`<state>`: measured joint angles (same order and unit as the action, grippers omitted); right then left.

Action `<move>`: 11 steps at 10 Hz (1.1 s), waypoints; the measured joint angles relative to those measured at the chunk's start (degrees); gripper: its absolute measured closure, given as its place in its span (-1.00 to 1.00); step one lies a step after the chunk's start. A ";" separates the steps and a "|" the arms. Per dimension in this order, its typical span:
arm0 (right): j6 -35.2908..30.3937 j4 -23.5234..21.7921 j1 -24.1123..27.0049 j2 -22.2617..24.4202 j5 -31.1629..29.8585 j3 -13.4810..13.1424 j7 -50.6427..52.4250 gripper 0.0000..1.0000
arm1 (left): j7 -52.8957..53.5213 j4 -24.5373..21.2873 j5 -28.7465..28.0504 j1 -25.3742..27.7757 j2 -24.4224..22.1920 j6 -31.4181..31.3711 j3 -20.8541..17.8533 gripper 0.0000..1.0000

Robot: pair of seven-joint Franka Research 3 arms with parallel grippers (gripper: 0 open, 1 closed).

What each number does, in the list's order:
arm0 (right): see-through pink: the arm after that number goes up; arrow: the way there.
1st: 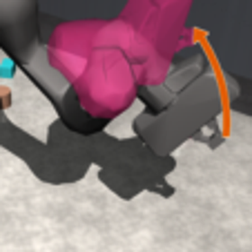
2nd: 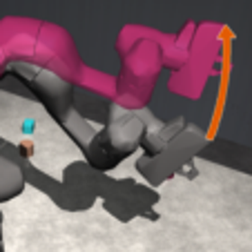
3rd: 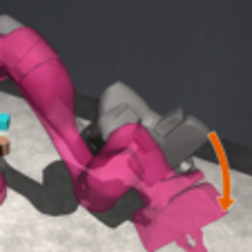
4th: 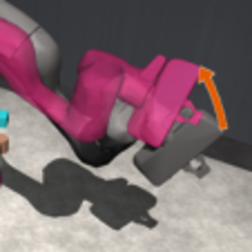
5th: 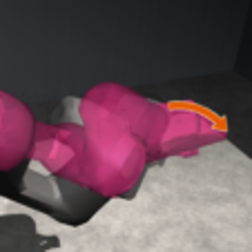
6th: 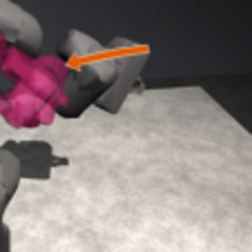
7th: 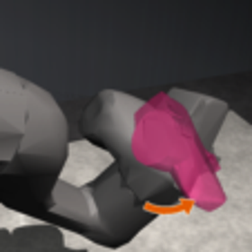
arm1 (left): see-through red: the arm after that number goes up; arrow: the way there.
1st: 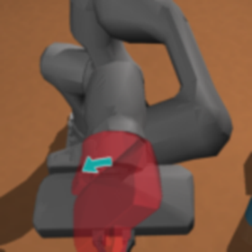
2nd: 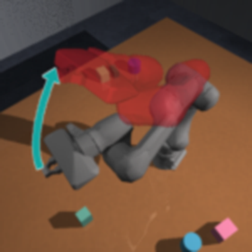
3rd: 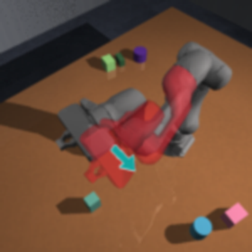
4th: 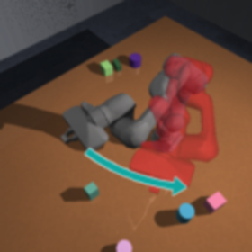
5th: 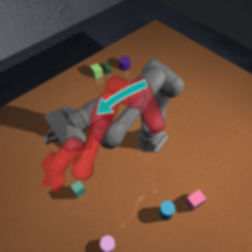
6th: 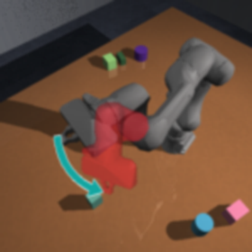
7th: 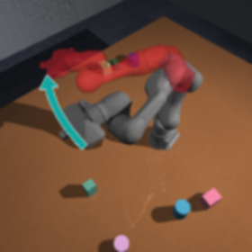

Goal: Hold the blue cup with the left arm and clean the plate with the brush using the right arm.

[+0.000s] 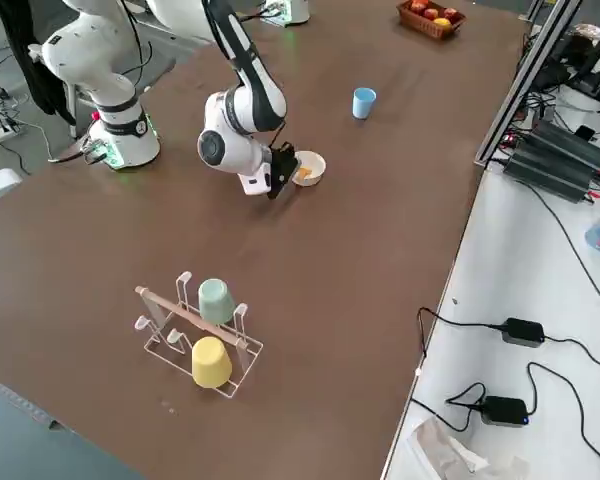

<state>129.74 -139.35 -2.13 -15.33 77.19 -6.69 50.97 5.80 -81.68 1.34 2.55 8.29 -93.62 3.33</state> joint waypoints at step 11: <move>-0.03 0.64 0.89 1.03 1.34 -0.11 1.06 -0.88 | -2.75 -0.18 -0.11 0.30 -1.08 2.24 0.25 -1.00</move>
<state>129.71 -138.71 -1.24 -14.30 78.54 -6.80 52.03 3.05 -81.86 1.23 2.86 7.21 -91.38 3.58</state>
